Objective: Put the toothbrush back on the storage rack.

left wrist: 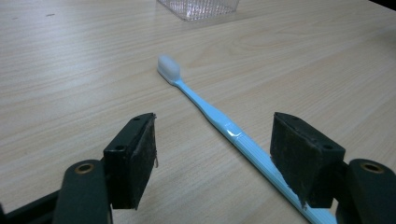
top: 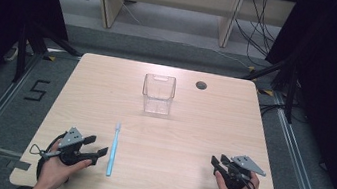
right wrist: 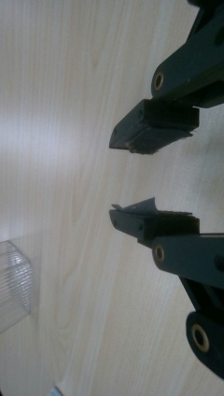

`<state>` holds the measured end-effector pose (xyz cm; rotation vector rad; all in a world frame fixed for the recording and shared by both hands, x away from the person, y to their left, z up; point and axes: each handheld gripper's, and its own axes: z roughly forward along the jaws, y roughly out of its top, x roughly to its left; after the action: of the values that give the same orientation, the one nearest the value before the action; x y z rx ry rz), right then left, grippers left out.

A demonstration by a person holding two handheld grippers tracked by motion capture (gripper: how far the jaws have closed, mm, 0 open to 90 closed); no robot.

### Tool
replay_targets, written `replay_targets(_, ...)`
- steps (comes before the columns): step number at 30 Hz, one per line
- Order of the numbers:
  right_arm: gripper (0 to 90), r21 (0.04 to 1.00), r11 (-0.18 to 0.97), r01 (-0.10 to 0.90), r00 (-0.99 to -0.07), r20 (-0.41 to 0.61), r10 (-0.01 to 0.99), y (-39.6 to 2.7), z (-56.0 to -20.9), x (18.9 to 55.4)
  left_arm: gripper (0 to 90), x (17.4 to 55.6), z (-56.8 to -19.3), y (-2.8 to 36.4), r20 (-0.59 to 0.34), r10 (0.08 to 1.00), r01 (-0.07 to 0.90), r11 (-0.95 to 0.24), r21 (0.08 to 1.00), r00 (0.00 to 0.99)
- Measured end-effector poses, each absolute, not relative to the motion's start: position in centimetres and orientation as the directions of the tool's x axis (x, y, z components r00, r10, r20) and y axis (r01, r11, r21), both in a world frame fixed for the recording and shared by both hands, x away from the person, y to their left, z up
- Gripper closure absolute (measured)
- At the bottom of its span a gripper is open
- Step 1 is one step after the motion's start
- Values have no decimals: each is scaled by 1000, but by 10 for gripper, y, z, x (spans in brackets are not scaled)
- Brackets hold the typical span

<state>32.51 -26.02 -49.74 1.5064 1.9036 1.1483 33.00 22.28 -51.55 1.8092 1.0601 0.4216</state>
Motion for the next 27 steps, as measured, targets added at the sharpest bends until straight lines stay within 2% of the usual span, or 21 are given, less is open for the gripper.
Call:
replay_targets(1,602,822,92,562,-314,109,943,-260,-500,327,309,330,-515,222,-160,809,480,-165,861,565)
replay_targets(3,610,791,77,608,-293,133,947,-257,-499,323,311,331,-514,220,-165,810,491,-168,855,563)
replay_targets(4,618,792,115,599,-304,92,948,-260,-499,324,311,332,-513,219,-168,812,497,-167,852,559)
replay_targets(5,622,801,121,586,-327,97,940,-260,-501,326,311,332,-513,218,-170,810,501,-170,849,562)
replay_targets(7,623,773,147,618,-316,73,946,-261,-497,324,317,334,-512,215,-173,812,510,-170,843,558)
replay_targets(10,628,752,125,647,-305,105,947,-260,-496,321,321,335,-509,211,-185,807,530,-178,829,561)
replay_targets(11,628,749,166,642,-308,53,950,-262,-494,321,324,336,-508,211,-182,806,533,-186,825,563)
replay_targets(12,627,733,143,665,-298,85,951,-260,-494,320,329,338,-507,209,-181,804,531,-188,826,566)
replay_targets(21,618,660,165,733,-264,53,963,-257,-490,322,354,348,-494,193,-188,786,568,-236,788,588)
replay_targets(23,618,633,127,764,-234,88,968,-253,-486,321,361,351,-489,190,-169,782,574,-273,772,600)
replay_targets(25,617,615,170,770,-266,66,962,-256,-483,322,368,354,-485,188,-173,777,585,-286,759,605)
replay_targets(27,616,592,157,790,-252,81,964,-254,-482,323,377,358,-482,185,-176,776,599,-299,743,606)
